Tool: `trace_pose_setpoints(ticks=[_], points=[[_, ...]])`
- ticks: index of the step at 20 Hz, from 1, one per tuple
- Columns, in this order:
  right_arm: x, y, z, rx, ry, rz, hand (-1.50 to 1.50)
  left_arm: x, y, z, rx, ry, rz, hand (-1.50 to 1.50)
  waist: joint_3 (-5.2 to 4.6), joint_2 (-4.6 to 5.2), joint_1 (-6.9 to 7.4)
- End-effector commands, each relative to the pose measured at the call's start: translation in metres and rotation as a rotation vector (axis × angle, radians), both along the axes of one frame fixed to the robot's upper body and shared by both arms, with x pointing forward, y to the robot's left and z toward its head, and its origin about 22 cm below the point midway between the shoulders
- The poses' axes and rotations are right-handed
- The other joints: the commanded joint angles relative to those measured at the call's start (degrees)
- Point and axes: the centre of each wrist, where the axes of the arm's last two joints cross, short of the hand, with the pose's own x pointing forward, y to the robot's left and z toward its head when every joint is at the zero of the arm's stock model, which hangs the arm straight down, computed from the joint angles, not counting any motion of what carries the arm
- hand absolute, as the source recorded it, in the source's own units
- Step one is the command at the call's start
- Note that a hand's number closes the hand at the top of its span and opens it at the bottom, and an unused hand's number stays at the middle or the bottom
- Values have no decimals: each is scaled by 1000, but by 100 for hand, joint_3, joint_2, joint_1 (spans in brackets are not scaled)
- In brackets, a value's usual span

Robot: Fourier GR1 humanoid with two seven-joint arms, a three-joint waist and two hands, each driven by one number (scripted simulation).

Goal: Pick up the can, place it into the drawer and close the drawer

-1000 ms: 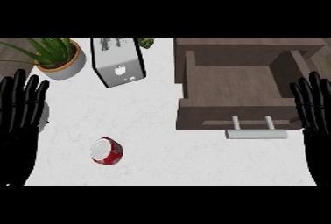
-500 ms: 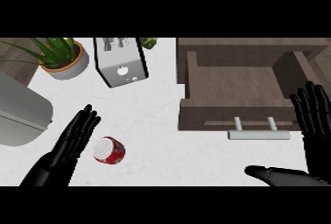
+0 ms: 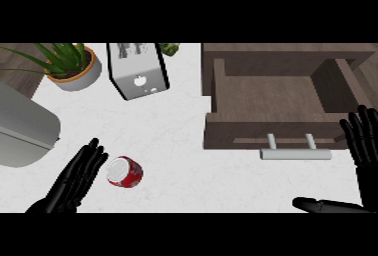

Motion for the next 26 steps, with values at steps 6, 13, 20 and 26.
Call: trace_pose_setpoints(ticks=[6, 13, 20, 26], points=[[-22, -14, -22, -6, 5, -1, -150, 12, 1, -3, -7, 41, 72, -150, 1, 4, -34], [-31, -9, -18, -11, -1, -3, -150, 29, 1, -21, 5, 43, 73, -150, -1, 4, -33], [-22, -18, -33, -26, 10, 0, -150, 29, 5, -45, 4, 62, 84, -150, 0, 4, -14], [-33, -18, -24, -14, 15, -5, -150, 48, 23, -75, -3, 72, 99, -150, -2, 6, -23]])
